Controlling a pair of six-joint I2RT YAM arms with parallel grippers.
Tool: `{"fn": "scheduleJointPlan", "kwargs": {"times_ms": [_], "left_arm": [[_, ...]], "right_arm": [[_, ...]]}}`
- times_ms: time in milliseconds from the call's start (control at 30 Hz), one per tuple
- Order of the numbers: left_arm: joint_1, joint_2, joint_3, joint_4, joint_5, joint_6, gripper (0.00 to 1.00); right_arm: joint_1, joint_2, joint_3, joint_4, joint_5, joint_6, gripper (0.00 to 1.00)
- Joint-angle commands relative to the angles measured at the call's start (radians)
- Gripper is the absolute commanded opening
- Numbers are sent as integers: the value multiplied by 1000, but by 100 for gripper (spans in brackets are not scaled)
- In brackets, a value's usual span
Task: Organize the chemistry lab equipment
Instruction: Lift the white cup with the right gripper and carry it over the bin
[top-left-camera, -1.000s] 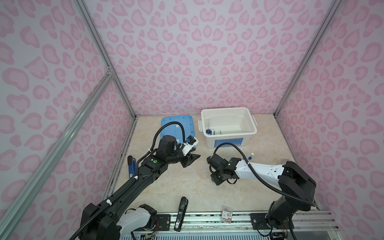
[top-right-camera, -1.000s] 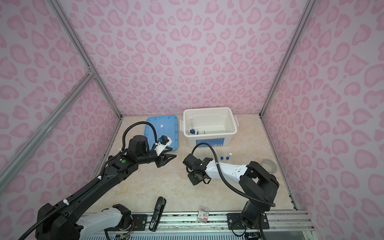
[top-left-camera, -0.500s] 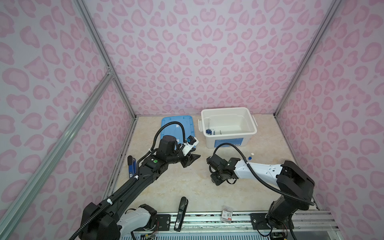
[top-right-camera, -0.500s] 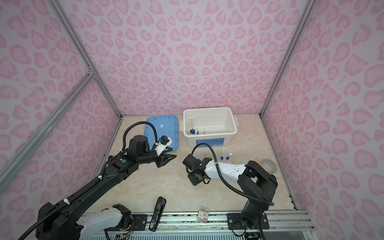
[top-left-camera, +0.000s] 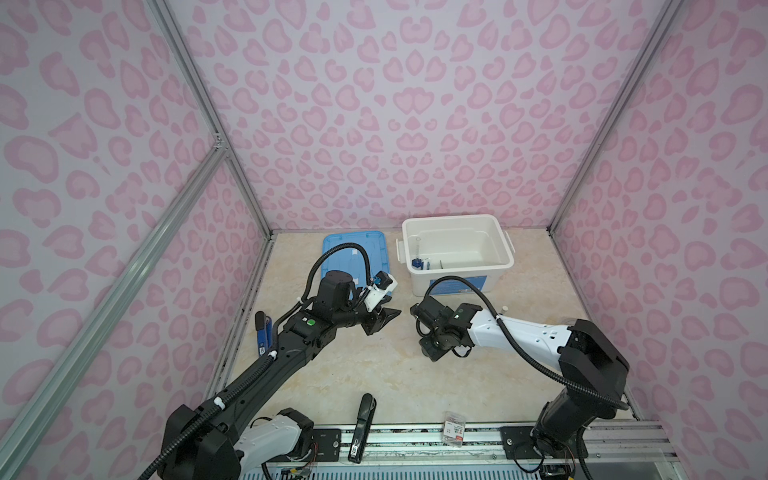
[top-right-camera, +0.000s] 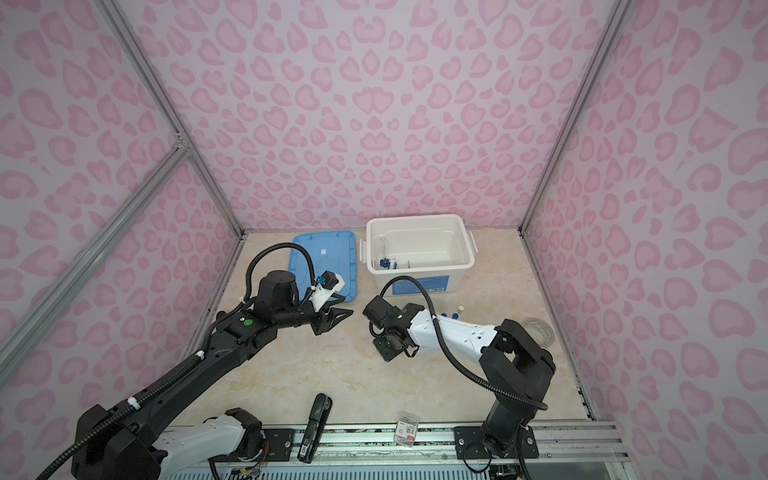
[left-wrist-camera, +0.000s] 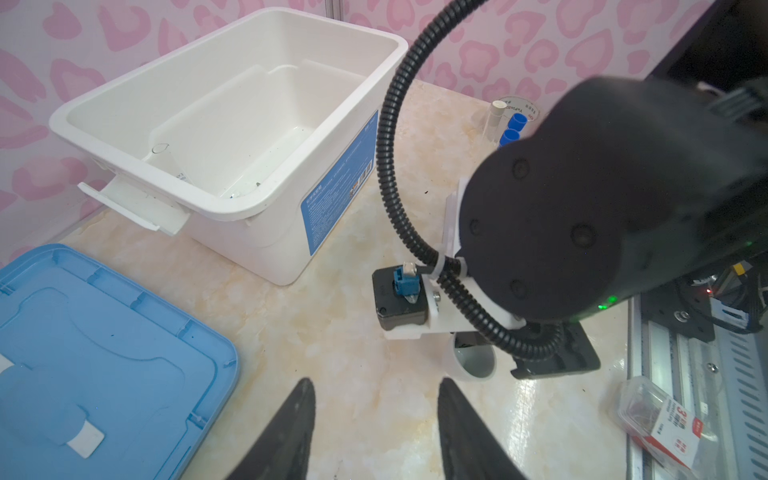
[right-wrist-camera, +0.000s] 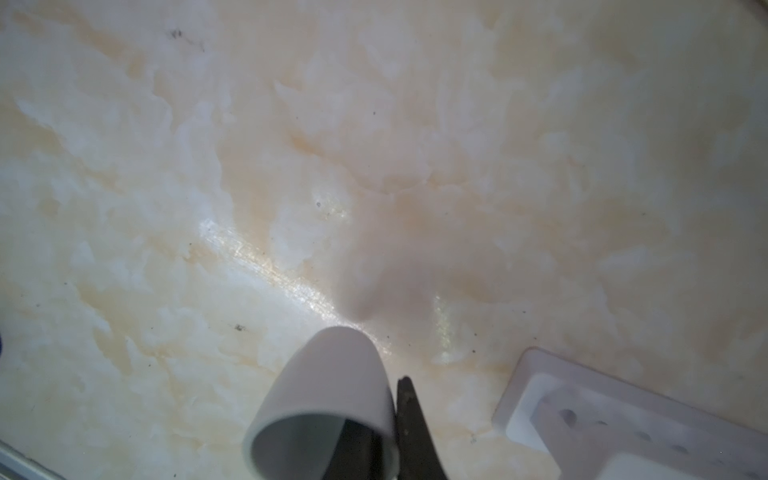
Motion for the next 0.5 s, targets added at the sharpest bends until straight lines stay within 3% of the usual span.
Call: {"fn": "scheduleJointPlan", "kwargs": {"times_ms": [0,233,467], "left_arm": [[1,-3,8,7,3,5,50],[0,-14,5,6,-7,8,50],[1,-20,6,3,-12,11,50]], "right_arm": [[-31,-30,70,-101,7,-61,8],[-133,-90,273,-217,56,-124,8],[-210,-82,427,-223,109,-139,8]]}}
